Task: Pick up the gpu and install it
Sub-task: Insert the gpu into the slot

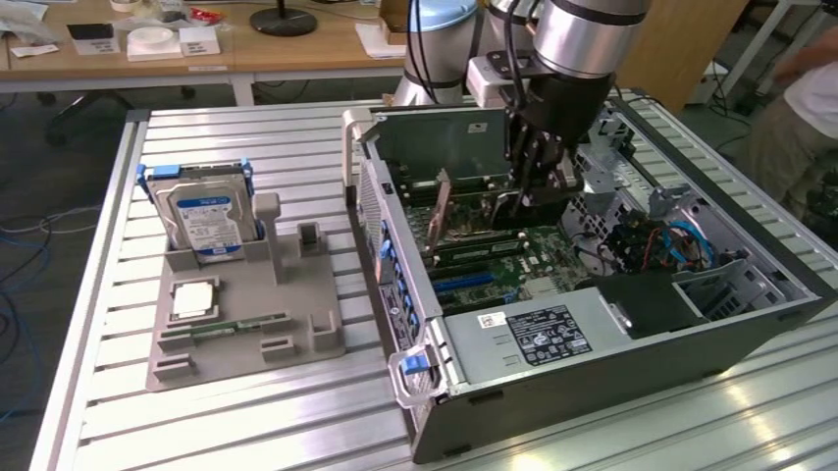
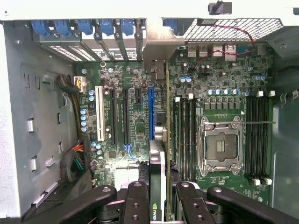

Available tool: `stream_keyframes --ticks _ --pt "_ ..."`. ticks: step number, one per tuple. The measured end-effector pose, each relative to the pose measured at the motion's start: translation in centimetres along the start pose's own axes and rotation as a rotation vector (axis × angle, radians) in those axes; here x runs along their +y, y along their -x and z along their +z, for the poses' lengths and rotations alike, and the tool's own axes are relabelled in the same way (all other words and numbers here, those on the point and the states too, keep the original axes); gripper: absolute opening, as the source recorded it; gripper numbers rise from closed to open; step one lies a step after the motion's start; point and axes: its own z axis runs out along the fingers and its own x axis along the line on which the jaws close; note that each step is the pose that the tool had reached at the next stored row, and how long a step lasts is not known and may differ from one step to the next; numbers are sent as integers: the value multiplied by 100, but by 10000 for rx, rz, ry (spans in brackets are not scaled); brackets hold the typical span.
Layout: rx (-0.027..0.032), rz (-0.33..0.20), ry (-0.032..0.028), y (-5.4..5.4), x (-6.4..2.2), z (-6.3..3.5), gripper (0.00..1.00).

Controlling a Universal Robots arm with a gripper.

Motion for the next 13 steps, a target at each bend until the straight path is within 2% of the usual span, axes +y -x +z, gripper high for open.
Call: stream_keyframes --ticks 13 --pt "-2 -1 1 -5 15 108 27"
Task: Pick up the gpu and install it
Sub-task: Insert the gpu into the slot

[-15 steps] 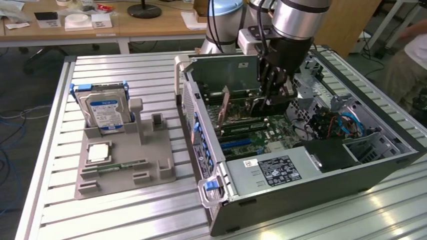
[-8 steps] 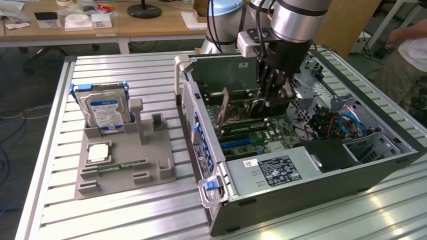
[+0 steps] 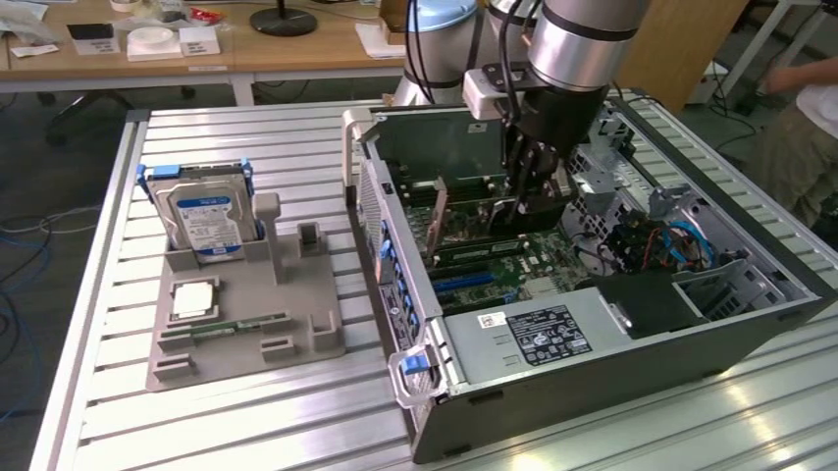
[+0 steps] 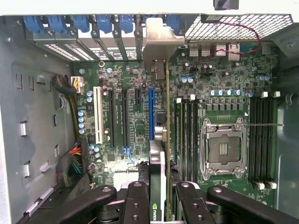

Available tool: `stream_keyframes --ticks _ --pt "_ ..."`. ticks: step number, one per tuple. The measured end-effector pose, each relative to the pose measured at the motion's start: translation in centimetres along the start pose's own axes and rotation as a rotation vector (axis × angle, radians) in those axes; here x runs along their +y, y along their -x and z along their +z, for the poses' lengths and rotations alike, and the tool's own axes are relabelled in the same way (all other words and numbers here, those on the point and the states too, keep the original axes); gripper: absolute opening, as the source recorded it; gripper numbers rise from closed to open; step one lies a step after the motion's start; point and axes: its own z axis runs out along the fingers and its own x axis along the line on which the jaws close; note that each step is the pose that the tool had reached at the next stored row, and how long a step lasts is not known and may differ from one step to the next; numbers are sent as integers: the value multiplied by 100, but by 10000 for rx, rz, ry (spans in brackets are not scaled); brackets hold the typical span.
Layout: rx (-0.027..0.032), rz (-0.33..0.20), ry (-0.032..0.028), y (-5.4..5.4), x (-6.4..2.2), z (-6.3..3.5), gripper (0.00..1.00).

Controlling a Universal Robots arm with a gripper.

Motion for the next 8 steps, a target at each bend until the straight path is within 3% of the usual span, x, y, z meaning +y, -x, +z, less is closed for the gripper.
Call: stream_keyframes --ticks 8 --pt "-2 0 -1 -2 32 12 27"
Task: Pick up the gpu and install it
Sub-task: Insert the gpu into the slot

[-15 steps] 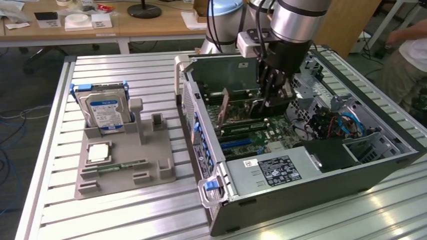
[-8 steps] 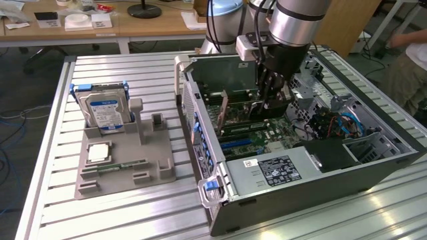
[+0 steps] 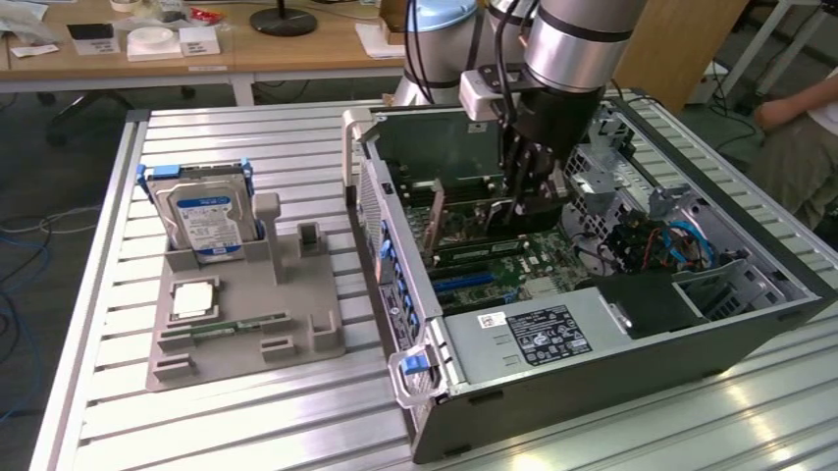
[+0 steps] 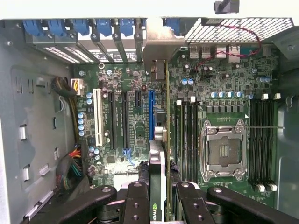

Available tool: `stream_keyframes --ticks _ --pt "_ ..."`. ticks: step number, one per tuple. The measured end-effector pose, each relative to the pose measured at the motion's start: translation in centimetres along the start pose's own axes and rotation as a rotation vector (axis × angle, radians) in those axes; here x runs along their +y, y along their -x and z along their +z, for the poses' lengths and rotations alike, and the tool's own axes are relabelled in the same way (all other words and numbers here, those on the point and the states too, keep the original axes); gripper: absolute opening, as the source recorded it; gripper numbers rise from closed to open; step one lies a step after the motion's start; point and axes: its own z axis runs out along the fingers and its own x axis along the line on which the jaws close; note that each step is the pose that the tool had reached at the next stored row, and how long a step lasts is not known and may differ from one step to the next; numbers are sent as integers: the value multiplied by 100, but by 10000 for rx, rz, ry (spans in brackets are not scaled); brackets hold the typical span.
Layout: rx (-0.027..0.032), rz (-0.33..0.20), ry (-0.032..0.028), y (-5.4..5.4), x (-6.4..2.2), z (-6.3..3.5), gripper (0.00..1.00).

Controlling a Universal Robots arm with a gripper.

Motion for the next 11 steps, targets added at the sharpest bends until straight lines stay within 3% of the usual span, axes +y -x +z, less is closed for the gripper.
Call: stream_keyframes --ticks 11 --pt "2 0 1 -6 12 117 27"
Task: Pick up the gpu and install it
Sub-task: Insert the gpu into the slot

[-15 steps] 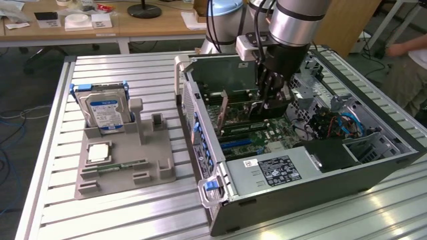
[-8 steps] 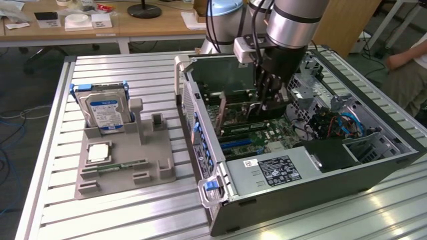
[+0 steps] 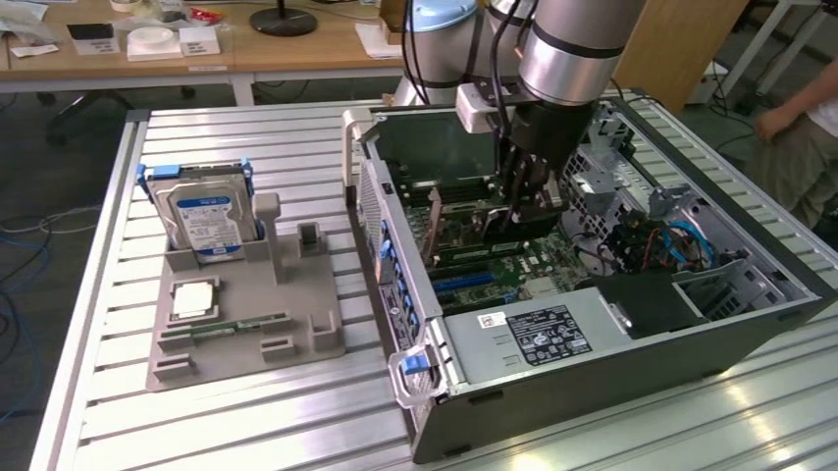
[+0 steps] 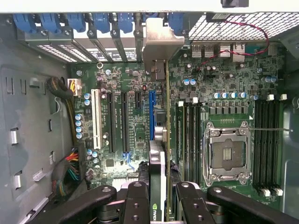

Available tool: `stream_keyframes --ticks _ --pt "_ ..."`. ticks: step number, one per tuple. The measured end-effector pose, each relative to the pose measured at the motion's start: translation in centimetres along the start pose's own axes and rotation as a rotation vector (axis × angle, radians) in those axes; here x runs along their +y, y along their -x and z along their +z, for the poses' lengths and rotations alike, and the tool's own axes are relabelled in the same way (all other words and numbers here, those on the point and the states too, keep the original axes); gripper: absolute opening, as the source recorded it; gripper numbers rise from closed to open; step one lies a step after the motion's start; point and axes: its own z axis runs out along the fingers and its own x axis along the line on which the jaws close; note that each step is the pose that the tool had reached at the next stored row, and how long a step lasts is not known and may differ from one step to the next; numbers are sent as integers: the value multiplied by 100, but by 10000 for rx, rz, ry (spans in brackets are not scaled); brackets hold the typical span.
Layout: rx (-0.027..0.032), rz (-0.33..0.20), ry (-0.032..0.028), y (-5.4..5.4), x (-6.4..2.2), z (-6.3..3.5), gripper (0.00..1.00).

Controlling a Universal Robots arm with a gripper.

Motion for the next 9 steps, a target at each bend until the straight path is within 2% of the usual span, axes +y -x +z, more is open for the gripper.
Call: stream_keyframes --ticks 9 --pt "-2 0 -1 0 1 12 27"
